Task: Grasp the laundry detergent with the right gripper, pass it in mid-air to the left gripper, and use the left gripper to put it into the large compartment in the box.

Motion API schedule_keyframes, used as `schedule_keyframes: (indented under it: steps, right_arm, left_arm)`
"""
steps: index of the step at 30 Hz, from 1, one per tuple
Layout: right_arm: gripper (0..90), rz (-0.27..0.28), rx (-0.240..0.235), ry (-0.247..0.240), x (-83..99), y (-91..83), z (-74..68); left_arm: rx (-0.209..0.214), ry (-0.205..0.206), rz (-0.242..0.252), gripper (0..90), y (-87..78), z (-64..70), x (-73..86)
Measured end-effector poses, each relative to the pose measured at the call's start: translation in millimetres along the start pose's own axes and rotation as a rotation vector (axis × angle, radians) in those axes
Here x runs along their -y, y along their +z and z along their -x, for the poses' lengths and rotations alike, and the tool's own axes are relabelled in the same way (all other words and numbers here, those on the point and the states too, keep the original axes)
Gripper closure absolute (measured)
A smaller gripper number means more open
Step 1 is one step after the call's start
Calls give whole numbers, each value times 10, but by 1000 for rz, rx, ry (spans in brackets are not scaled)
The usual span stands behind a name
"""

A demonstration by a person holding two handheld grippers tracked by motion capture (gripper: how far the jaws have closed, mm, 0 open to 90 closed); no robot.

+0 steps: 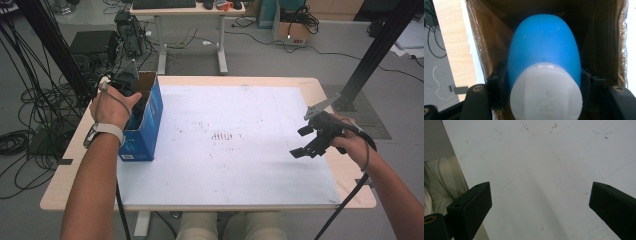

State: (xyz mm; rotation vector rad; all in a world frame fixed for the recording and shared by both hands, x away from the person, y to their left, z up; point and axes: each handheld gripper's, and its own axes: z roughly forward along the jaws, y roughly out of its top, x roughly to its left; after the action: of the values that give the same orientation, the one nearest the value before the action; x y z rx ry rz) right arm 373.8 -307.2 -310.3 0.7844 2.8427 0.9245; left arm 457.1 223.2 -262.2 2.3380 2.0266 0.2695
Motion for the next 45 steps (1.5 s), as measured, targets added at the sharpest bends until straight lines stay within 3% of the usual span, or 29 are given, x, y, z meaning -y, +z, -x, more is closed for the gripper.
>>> schedule_keyframes:
  steps: [29,33,34,38,40,45]
  right_arm:
    - [43,-6,0,-3,12,2,13]
    - [43,-10,0,5,8,-2,4]
    - [43,-23,4,25,6,-12,-11]
    - [43,-3,-1,-10,-8,6,10]
    - [43,-25,3,25,-11,-9,-17]
    - [44,-27,3,25,-17,-3,-19]
  left_arm:
    - [-6,-4,4,374,5,5,-3]
    - [-8,-7,5,374,3,11,-1]
    - [-6,-9,0,374,-1,12,-2]
    - [-5,-5,-1,374,-2,6,2]
    - [-7,-2,7,374,3,3,8]
    - [-10,-3,10,374,3,9,14]
